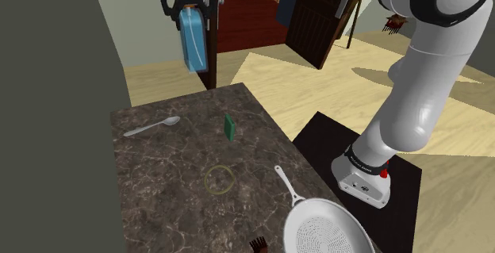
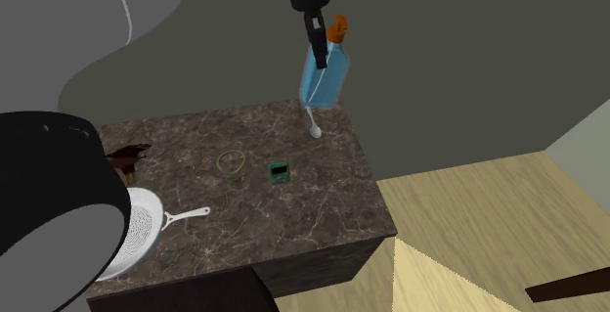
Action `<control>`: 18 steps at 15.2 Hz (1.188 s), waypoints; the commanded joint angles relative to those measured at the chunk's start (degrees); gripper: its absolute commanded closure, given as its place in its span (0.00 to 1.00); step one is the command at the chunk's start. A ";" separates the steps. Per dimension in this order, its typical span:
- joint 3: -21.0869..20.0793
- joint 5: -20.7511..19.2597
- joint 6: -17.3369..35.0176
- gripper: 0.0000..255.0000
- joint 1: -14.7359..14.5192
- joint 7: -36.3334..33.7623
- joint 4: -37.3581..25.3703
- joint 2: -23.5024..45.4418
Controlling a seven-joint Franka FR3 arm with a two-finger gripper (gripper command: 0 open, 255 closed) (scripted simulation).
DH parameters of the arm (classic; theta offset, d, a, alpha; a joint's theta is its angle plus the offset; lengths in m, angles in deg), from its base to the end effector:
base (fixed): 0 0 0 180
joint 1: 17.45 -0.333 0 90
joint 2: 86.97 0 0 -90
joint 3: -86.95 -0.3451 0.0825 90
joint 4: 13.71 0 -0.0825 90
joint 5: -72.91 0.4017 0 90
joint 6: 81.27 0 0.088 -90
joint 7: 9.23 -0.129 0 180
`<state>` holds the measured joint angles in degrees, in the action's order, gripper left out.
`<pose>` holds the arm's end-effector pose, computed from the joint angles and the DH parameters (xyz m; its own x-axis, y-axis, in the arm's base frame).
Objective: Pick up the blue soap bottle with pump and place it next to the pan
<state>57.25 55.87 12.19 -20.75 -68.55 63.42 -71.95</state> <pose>0.5935 0.2882 0.6057 0.8805 -0.4415 0.1725 -0.4539 -0.8902 0.0382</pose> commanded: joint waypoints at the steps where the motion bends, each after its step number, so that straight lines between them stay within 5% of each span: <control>1: -0.02 -0.32 -2.01 1.00 -0.40 0.26 -2.63 0.67; 8: -0.08 -1.81 -8.61 1.00 -2.33 0.83 -11.73 3.40; 13: -0.33 6.19 -2.72 1.00 2.96 2.37 7.76 -12.39; 18: 1.63 12.92 -0.46 1.00 3.97 5.27 21.62 -26.13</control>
<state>58.32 67.37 11.32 -16.93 -64.06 82.17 -95.15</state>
